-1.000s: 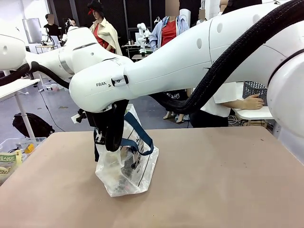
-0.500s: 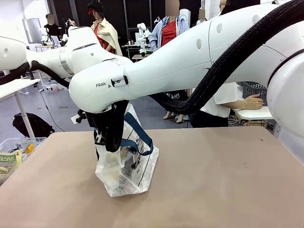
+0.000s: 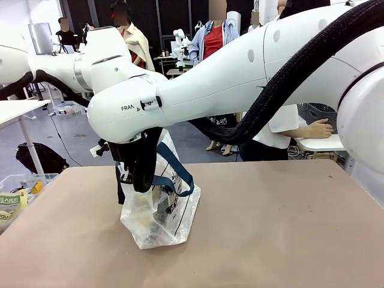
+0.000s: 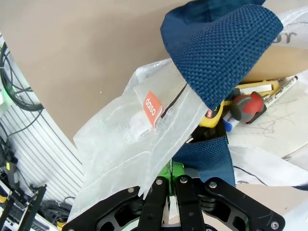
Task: Transfer purchased items from the store into the shopping bag.
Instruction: Move the Reusable shopping bag to the right side of the table.
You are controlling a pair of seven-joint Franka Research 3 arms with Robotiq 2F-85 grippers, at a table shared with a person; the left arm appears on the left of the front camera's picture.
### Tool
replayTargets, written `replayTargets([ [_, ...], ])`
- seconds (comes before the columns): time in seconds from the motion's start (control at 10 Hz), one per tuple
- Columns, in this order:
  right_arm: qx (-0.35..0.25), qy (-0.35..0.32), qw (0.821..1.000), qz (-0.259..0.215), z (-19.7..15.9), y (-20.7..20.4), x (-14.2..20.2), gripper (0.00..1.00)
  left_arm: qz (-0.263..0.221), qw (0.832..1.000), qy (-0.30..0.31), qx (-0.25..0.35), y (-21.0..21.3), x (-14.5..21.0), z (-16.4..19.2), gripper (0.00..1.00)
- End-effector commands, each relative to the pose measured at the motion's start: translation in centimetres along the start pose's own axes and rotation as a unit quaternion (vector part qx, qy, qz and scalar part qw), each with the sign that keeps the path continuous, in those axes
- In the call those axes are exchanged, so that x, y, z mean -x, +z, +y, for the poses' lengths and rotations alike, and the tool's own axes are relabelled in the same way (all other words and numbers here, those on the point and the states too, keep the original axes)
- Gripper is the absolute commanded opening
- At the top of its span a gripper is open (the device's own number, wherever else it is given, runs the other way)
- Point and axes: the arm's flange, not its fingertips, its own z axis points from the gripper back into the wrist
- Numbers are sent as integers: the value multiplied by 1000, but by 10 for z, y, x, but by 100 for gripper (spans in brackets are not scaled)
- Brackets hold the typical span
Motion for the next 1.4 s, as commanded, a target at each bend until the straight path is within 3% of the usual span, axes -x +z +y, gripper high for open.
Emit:
replayTargets([
  [0.0, -10, -10, 1000, -4, 3, -12, 6, 0, 5, 1000, 23, -20, -9, 7, 3, 67],
  [0.5, -7, -11, 1000, -2, 3, -12, 5, 0, 19, 999, 34, 1, -22, 7, 16, 67],
  [1.3, -2, -18, 1000, -2, 5, -12, 8, 0, 76, 987, -89, 112, -33, 12, 6, 67],
])
